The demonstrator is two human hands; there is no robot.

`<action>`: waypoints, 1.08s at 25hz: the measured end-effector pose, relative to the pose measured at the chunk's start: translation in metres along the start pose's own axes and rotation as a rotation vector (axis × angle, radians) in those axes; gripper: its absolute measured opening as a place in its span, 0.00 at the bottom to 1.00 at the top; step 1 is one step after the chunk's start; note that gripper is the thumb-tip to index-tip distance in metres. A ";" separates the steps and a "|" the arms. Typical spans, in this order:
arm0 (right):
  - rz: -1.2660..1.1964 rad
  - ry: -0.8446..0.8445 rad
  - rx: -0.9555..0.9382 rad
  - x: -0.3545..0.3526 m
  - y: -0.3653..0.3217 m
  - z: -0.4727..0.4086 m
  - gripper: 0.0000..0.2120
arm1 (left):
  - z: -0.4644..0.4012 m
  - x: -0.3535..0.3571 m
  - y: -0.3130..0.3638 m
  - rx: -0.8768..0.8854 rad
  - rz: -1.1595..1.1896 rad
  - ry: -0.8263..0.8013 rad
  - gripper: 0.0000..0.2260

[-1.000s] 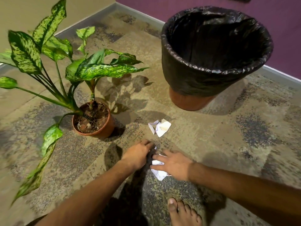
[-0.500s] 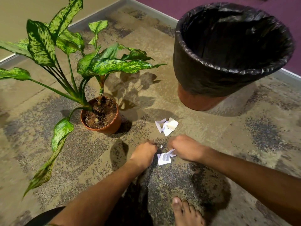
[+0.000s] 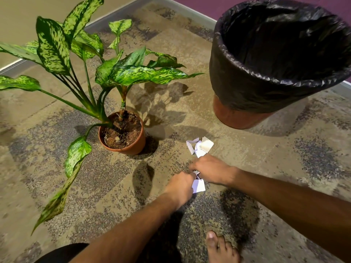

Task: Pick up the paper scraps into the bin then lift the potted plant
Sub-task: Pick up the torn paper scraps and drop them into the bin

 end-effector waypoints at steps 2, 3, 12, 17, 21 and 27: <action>0.020 0.002 -0.004 0.007 0.000 0.001 0.09 | 0.000 -0.001 0.001 0.017 -0.050 -0.004 0.14; 0.026 0.000 -0.002 0.009 0.000 0.001 0.08 | 0.001 -0.002 0.001 0.014 -0.061 -0.005 0.12; -0.036 0.215 0.117 -0.078 0.012 0.004 0.14 | -0.002 -0.015 -0.012 -0.056 0.092 0.048 0.07; -0.360 0.811 0.162 -0.227 0.007 0.040 0.10 | -0.014 -0.052 0.008 -0.012 0.175 0.249 0.03; -0.385 1.149 0.185 -0.309 0.020 0.079 0.09 | -0.012 -0.092 0.045 0.121 0.256 0.452 0.03; -0.187 1.053 0.494 -0.325 0.092 0.096 0.10 | 0.009 -0.187 0.097 0.380 0.434 0.905 0.04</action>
Point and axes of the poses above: each hand's wrist, its own z-axis away from the middle knuckle, its own x-axis out of the palm, y = z × x, the point moved 5 cm from there along -z, towards the middle knuckle, and after that the axes turned 6 degrees about y, right-handed, at the moved point
